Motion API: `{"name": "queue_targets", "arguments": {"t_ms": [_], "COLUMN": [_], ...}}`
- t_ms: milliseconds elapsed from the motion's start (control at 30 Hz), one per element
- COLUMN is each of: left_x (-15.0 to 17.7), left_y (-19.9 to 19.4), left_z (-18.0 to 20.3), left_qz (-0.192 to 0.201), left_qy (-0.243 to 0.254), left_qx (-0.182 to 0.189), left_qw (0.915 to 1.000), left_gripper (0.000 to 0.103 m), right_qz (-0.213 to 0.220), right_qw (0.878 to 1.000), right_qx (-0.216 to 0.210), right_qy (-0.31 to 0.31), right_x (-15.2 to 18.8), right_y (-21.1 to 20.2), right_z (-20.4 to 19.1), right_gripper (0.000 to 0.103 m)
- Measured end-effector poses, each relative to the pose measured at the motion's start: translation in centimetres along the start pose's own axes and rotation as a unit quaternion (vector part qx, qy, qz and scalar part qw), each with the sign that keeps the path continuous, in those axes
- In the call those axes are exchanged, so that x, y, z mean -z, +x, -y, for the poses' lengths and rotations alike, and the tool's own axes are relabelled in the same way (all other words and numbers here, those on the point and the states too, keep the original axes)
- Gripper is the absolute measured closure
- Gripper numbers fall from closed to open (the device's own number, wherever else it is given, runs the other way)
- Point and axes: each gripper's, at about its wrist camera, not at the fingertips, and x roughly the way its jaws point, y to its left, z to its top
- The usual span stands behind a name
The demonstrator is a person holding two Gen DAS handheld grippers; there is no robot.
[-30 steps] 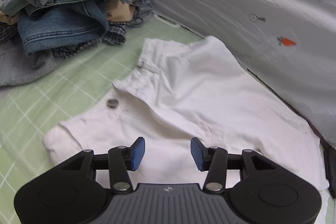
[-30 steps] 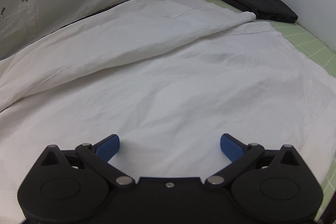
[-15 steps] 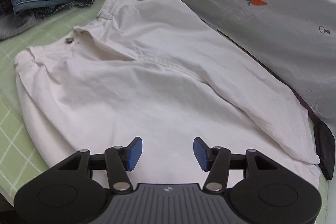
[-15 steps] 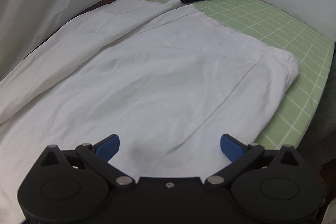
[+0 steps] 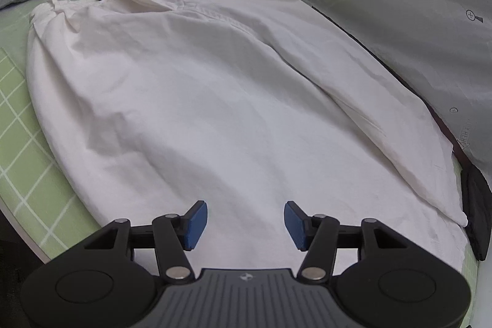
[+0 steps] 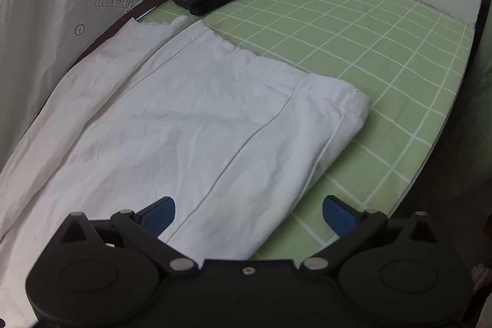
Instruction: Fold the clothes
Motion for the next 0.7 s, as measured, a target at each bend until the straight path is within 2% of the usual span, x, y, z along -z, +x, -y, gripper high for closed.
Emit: {"name": "queue_targets", "arguments": {"t_ms": [200,333,467,500,600,700], "left_x": [1.4,1.7,1.6,1.4,0.9,-0.2], "left_y": [-0.4,-0.9,-1.0,-1.0,-1.5,-2.2], "left_z": [0.3,-0.3,-1.5,-2.0,-3.3,-5.0], "left_qz": [-0.006,-0.001,-0.004,-0.006,-0.002,0.009], "left_qy": [-0.016,-0.028,-0.045,-0.05,-0.063,-0.076], "left_qx": [0.001,-0.005,-0.007,-0.007,-0.012,-0.009], "left_qw": [0.9999,0.9996,0.999,0.9987,0.9979,0.997], "left_gripper": [0.034,0.021,0.013,0.013,0.01,0.01], "right_qz": [-0.015,-0.047,-0.066,-0.075,-0.108,-0.107], "right_qw": [0.993,0.978,0.964,0.958,0.926,0.909], "right_qx": [-0.083,-0.158,-0.199,-0.214,-0.269,-0.289], "right_qy": [0.084,0.13,0.162,0.176,0.242,0.279], "right_x": [-1.1,-0.4,0.3,0.6,1.9,3.2], "right_y": [0.2,0.3,0.8,1.0,2.1,2.3], "right_z": [2.2,2.7,2.4,2.4,2.4,2.0], "right_gripper": [0.0,0.0,0.0,0.0,0.0,0.0]}}
